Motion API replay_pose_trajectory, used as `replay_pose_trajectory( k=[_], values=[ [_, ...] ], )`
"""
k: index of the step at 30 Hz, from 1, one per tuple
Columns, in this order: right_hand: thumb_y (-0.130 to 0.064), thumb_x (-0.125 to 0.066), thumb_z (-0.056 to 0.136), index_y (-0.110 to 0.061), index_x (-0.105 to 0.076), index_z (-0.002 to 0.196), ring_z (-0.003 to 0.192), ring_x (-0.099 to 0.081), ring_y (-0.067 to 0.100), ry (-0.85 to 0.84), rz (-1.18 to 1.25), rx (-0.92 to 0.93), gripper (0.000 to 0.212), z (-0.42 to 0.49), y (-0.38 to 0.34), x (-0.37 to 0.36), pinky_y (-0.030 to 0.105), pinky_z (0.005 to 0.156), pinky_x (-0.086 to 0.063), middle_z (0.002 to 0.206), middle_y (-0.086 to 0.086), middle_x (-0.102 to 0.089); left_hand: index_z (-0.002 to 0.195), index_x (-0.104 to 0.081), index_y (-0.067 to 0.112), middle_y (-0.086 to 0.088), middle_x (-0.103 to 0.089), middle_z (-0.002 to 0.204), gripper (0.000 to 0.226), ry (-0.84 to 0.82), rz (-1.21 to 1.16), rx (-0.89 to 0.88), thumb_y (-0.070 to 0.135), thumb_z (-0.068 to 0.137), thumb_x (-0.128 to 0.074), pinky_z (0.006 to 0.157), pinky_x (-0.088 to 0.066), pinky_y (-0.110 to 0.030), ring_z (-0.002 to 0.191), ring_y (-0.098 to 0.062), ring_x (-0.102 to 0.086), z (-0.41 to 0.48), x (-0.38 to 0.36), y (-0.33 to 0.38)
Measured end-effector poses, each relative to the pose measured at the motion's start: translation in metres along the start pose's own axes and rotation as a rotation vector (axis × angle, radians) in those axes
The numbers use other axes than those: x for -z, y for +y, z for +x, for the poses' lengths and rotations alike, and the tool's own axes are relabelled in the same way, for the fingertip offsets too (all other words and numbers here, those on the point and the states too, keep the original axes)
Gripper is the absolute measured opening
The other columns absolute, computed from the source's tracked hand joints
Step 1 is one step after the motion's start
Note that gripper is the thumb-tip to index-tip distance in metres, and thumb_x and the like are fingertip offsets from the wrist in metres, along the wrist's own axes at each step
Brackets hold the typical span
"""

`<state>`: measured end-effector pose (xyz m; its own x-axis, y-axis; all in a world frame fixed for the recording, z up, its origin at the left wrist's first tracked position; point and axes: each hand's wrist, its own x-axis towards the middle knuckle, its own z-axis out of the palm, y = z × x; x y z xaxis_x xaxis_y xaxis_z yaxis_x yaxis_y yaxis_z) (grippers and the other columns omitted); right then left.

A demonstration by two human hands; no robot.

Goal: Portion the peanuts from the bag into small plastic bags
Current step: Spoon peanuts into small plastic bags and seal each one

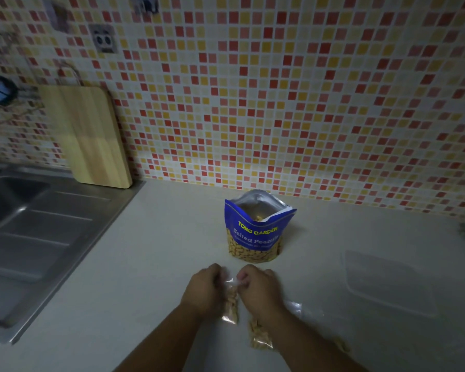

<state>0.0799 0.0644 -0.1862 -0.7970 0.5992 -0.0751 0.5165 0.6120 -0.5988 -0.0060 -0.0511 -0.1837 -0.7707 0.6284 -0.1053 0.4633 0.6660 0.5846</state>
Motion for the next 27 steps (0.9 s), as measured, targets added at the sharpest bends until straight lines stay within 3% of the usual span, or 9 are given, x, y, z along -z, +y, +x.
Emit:
replay_pose_trajectory(
  k=[4, 7, 10, 12, 14, 19, 23, 27],
  values=[
    [-0.014, -0.065, 0.076, -0.030, -0.069, 0.096, 0.093, -0.059, 0.018, 0.005, 0.240, -0.052, 0.027, -0.005, -0.004, 0.008, 0.023, 0.085, -0.047, 0.089, -0.001, -0.061, 0.077, -0.057, 0.025, 0.004, -0.063, 0.067, 0.023, 0.040, -0.362, 0.085, 0.003, 0.078, -0.062, 0.060, -0.048, -0.024, 0.064, -0.015, -0.062, -0.008, 0.011, -0.004],
    [-0.020, -0.064, 0.070, -0.044, -0.070, 0.078, 0.080, -0.065, 0.015, 0.002, 0.353, -0.024, 0.026, -0.010, -0.006, 0.021, 0.023, 0.077, -0.054, 0.096, 0.007, -0.064, 0.080, -0.066, 0.016, 0.003, -0.063, 0.066, 0.020, -0.056, -0.747, 0.139, -0.004, 0.078, -0.069, 0.056, -0.047, -0.019, 0.058, -0.009, -0.057, -0.013, 0.026, -0.001],
    [-0.020, -0.066, 0.071, -0.045, -0.066, 0.062, 0.081, -0.064, 0.014, 0.043, 0.406, 0.042, 0.027, -0.017, -0.013, 0.045, 0.027, 0.078, -0.055, 0.090, 0.000, -0.060, 0.078, -0.068, 0.010, 0.001, -0.061, 0.063, 0.012, -0.165, -0.925, 0.134, 0.000, 0.074, -0.074, 0.053, -0.044, -0.015, 0.052, -0.004, -0.051, -0.017, 0.041, 0.009],
    [-0.009, -0.071, 0.075, -0.045, -0.063, 0.060, 0.082, -0.062, 0.015, 0.088, 0.417, 0.097, 0.040, -0.020, -0.017, 0.066, 0.021, 0.074, -0.051, 0.088, -0.001, -0.059, 0.077, -0.069, 0.010, 0.001, -0.063, 0.063, 0.012, -0.178, -0.971, 0.109, 0.003, 0.071, -0.076, 0.057, -0.046, -0.017, 0.055, -0.006, -0.053, -0.017, 0.052, 0.022],
    [-0.004, -0.072, 0.075, -0.041, -0.064, 0.061, 0.076, -0.064, 0.016, 0.137, 0.461, 0.146, 0.040, -0.021, -0.023, 0.086, 0.015, 0.068, -0.049, 0.088, 0.008, -0.063, 0.076, -0.068, 0.010, 0.000, -0.064, 0.064, 0.013, -0.160, -0.992, 0.078, -0.002, 0.078, -0.070, 0.060, -0.049, -0.018, 0.058, -0.007, -0.055, -0.016, 0.061, 0.036],
    [-0.005, -0.073, 0.076, -0.035, -0.067, 0.068, 0.073, -0.065, 0.016, 0.215, 0.505, 0.213, 0.032, -0.019, -0.033, 0.130, 0.026, 0.070, -0.053, 0.078, 0.001, -0.067, 0.076, -0.067, 0.005, 0.000, -0.064, 0.061, 0.012, -0.129, -1.005, -0.072, -0.002, 0.084, -0.062, 0.060, -0.050, -0.019, 0.055, -0.008, -0.056, -0.014, 0.084, 0.079],
    [-0.034, -0.071, 0.064, -0.043, -0.071, 0.069, 0.080, -0.065, 0.021, 0.242, 0.459, 0.233, 0.010, -0.015, -0.039, 0.148, 0.028, 0.071, -0.054, 0.079, 0.004, -0.069, 0.087, -0.067, -0.008, -0.014, -0.065, 0.074, 0.011, -0.104, -0.995, -0.152, 0.002, 0.085, -0.062, 0.064, -0.052, -0.024, 0.065, -0.016, -0.059, -0.011, 0.093, 0.104],
    [-0.052, -0.062, 0.060, -0.043, -0.070, 0.067, 0.085, -0.061, 0.024, 0.279, 0.413, 0.274, 0.014, -0.011, -0.038, 0.162, 0.025, 0.068, -0.049, 0.075, -0.004, -0.069, 0.081, -0.069, 0.000, -0.011, -0.063, 0.069, 0.007, -0.108, -0.971, -0.201, 0.004, 0.084, -0.064, 0.061, -0.050, -0.021, 0.060, -0.013, -0.057, -0.009, 0.099, 0.123]
  ],
)
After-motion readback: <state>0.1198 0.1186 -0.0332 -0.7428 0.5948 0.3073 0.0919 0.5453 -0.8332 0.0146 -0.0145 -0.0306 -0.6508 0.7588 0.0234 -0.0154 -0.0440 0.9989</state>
